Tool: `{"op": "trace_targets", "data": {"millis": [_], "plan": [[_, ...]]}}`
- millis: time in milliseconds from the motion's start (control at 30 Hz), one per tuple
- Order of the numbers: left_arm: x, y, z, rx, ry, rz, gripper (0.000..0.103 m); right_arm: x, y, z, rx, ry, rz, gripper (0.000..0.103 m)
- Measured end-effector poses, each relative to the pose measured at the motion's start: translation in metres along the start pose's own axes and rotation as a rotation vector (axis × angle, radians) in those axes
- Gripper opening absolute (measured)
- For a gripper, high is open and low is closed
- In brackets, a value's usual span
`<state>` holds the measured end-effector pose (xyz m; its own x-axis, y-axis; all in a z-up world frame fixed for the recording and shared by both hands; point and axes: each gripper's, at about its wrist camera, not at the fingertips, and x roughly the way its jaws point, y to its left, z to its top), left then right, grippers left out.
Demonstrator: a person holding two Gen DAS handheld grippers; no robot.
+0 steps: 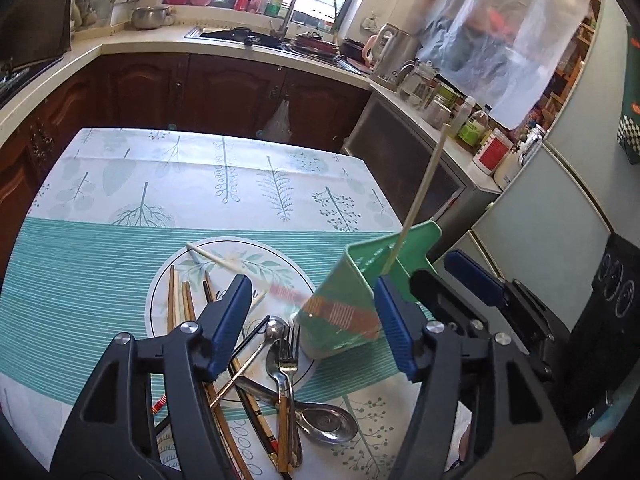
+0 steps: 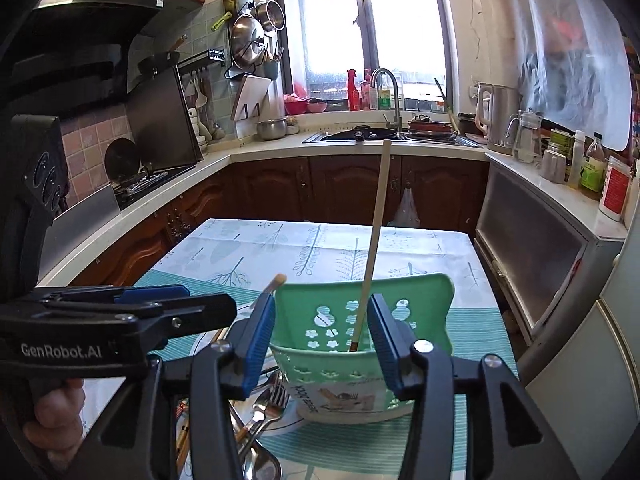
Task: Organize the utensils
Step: 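Lower the right gripper to the pile and grasp another chopstick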
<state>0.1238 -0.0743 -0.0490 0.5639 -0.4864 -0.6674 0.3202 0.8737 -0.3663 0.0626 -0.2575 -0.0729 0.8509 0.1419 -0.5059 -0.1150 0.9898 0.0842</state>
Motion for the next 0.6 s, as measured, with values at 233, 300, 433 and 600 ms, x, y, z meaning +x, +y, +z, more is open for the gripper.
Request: {"op": "trace_targets", "data": {"millis": [233, 300, 433, 600], "plan": [[0.006, 0.036, 0.011, -0.107, 0.035, -0.015, 0.061, -0.004, -0.003, 0.004, 0.012, -0.013, -0.009, 0.048], [0.005, 0.051, 0.012, -0.128, 0.036, 0.02, 0.061, -0.005, -0.006, 0.004, 0.013, -0.012, -0.006, 0.048], [0.001, 0.087, 0.009, -0.189, 0.066, 0.105, 0.061, -0.005, -0.003, 0.004, 0.005, 0.007, 0.017, 0.048], [-0.004, 0.118, -0.002, -0.19, 0.106, 0.244, 0.06, -0.001, 0.013, 0.011, -0.02, 0.063, 0.094, 0.048]]}}
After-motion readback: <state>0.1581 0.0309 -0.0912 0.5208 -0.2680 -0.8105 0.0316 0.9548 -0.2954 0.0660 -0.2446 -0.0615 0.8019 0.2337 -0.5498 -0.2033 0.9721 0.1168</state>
